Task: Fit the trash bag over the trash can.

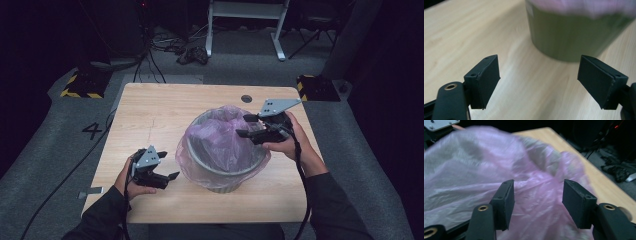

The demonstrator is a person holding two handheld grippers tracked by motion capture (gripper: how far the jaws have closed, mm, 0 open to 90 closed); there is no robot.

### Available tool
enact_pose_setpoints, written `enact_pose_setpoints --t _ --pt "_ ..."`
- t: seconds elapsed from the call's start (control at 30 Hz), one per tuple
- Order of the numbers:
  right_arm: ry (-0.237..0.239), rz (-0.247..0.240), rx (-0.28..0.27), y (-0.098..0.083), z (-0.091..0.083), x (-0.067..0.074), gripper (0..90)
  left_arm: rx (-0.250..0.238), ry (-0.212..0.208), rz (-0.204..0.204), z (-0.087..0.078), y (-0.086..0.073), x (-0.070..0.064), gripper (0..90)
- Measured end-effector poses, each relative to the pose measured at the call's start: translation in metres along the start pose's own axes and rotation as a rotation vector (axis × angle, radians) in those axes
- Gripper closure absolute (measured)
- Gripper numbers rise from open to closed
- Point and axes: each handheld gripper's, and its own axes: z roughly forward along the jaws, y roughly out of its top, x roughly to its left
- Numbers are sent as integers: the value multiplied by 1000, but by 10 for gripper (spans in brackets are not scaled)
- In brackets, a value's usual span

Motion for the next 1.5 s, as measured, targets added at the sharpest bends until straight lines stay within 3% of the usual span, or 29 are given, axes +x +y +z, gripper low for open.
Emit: enact_pose_setpoints --t 0.2,0.27,0.43,0.53,0.67,0.77,0.83,1.13,1.23,1.3,1.37,1.5 --pt "37 -74 120 -2 12 10 449 44 -25 -30 14 -16 -4 194" --pt "46 -76 170 -3 17 11 449 54 -30 -26 16 -18 -4 195" --pt "68 -64 212 -2 21 13 420 79 -20 -9 22 -22 -7 195" --pt "57 -65 252 0 24 14 372 96 -30 -14 26 -24 -8 196" --pt "6 -78 282 1 28 20 329 114 -21 -2 30 -25 -11 198" --pt "-38 -140 305 2 31 26 301 143 0 -4 35 -28 -12 191" --pt "-46 -153 312 2 34 30 286 137 -1 -15 36 -30 -11 184" --pt "-47 -193 314 1 35 34 309 141 -30 -36 38 -30 -6 172" --pt "-66 -197 334 2 36 35 296 142 -30 -37 38 -30 -6 172" --pt "-93 -192 319 3 33 35 289 142 -29 -37 38 -30 -6 172" --pt "-111 -172 272 5 25 34 283 143 -29 -38 38 -30 -6 172" --pt "-116 -100 91 2 -11 31 259 142 -29 -37 38 -30 -6 172"
